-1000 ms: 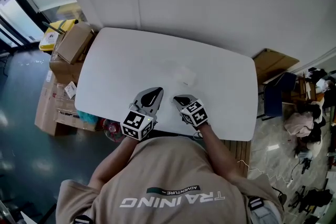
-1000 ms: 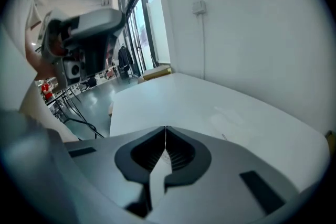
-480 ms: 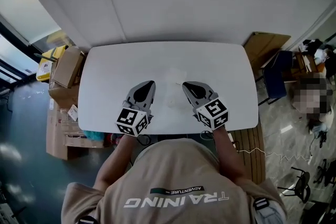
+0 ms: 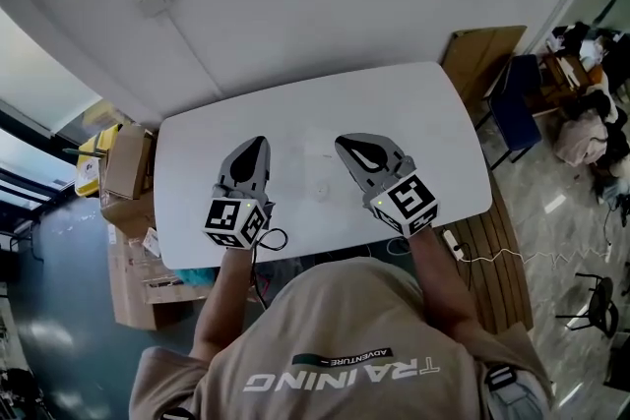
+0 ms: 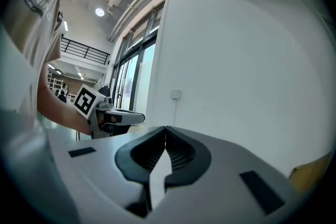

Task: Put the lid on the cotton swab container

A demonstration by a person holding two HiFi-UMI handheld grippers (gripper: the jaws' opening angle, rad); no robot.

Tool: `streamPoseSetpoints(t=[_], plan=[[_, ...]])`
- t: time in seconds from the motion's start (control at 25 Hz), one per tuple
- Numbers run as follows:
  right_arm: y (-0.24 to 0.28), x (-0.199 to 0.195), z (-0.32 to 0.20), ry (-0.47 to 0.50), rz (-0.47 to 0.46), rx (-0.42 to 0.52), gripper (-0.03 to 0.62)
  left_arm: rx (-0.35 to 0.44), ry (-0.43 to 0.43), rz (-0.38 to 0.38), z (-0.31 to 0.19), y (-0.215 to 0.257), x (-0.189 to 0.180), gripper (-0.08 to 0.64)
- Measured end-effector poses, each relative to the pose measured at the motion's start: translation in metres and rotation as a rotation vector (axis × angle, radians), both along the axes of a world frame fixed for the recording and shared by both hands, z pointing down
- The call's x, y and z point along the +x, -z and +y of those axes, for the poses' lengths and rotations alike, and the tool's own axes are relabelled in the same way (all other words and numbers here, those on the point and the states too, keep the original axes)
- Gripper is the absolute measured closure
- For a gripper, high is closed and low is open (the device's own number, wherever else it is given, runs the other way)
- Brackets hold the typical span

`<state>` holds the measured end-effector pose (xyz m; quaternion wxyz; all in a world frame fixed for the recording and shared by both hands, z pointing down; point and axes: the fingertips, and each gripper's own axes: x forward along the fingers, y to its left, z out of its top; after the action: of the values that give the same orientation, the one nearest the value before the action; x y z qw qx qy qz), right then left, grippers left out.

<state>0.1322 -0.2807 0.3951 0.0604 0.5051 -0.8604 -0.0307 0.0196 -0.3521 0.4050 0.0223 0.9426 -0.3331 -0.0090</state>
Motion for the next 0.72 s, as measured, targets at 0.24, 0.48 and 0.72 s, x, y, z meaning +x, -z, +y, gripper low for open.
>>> streamPoseSetpoints(t=[0.24,0.48,0.72], plan=[[-0.007,-0.012,0.01,0.037,0.037,-0.02,0.575,-0.029,0.005,0.005,0.008,-0.009,-0.002,0.547],[-0.014,-0.017,0.009,0.069,0.044,-0.052,0.575,-0.06,0.002,0.02,0.02,-0.017,0.004,0.546],[-0.023,-0.018,0.008,0.056,0.042,-0.075,0.575,-0.032,-0.019,-0.036,0.037,-0.024,0.007,0.546]])
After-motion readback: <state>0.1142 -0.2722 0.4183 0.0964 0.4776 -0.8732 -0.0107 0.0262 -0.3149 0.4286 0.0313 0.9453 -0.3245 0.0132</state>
